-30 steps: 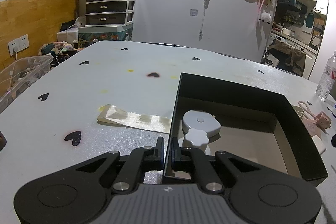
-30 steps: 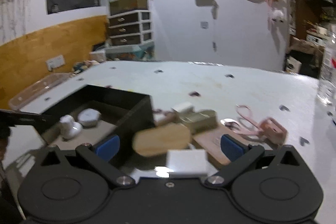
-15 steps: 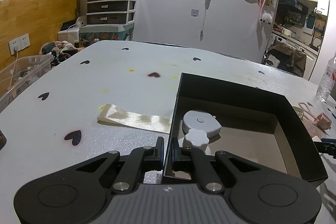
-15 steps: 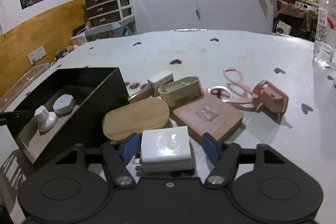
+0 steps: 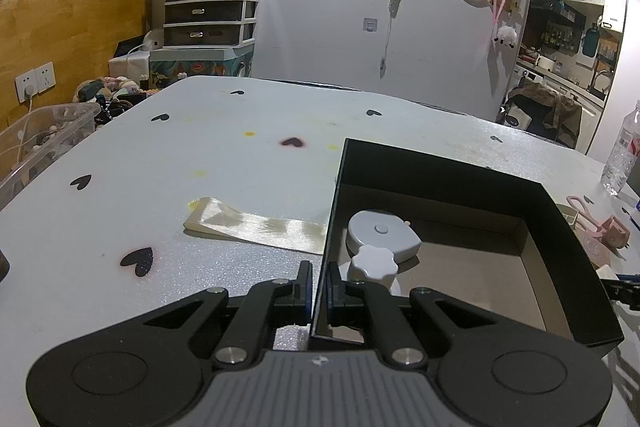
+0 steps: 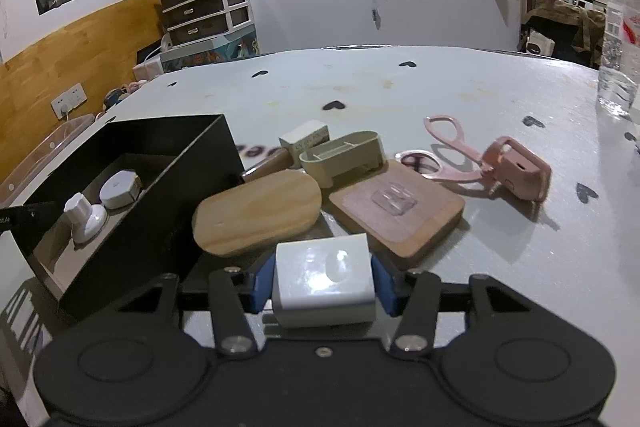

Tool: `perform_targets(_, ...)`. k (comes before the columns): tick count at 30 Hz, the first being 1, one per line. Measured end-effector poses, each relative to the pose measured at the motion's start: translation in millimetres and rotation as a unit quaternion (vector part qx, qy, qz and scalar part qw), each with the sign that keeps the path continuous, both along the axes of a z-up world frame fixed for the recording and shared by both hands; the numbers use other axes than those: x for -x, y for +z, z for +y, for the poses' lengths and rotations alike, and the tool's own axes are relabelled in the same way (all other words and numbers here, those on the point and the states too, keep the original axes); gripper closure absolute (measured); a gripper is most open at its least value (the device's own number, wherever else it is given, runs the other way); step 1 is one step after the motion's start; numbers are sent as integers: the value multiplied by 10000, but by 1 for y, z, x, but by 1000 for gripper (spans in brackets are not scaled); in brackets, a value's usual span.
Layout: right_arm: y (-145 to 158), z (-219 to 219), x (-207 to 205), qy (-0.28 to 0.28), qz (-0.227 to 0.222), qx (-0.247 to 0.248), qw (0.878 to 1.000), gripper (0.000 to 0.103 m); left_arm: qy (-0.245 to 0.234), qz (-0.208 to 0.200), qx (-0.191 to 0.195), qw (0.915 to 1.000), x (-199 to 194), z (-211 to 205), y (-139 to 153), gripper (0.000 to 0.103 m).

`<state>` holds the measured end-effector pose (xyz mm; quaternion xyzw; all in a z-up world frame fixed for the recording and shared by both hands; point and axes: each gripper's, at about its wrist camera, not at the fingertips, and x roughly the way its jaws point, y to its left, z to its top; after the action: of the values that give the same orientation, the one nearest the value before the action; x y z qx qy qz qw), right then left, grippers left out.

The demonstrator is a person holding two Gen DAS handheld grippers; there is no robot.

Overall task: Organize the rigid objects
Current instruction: 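Grasp the white square charger with the right gripper, then carry the white charger into the black box and release it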

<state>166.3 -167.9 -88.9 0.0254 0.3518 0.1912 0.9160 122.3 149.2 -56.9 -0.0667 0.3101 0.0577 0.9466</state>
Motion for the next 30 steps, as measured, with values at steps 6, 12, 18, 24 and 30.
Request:
perform_targets(6, 1, -17, 13, -137, 21, -10, 9999, 51, -6, -6, 14, 10000, -1, 0, -1, 97)
perform_targets(12, 15, -27, 23, -209, -152, -99, 9996, 51, -19, -15, 31, 10000, -1, 1, -1, 97)
perform_targets(18, 56, -7, 24, 372, -582, -357, 9970, 51, -16, -22, 52, 10000, -1, 2, -2, 97)
perform_targets(24, 81, 49, 15, 1432, -779, -350, 9860, 51, -25, -43, 90, 9999, -1, 2, -2, 97)
perform_targets(30, 79, 112, 1, 2412, -769, 110, 9674, 51, -55, -60, 114, 9999, -2, 3, -3, 97)
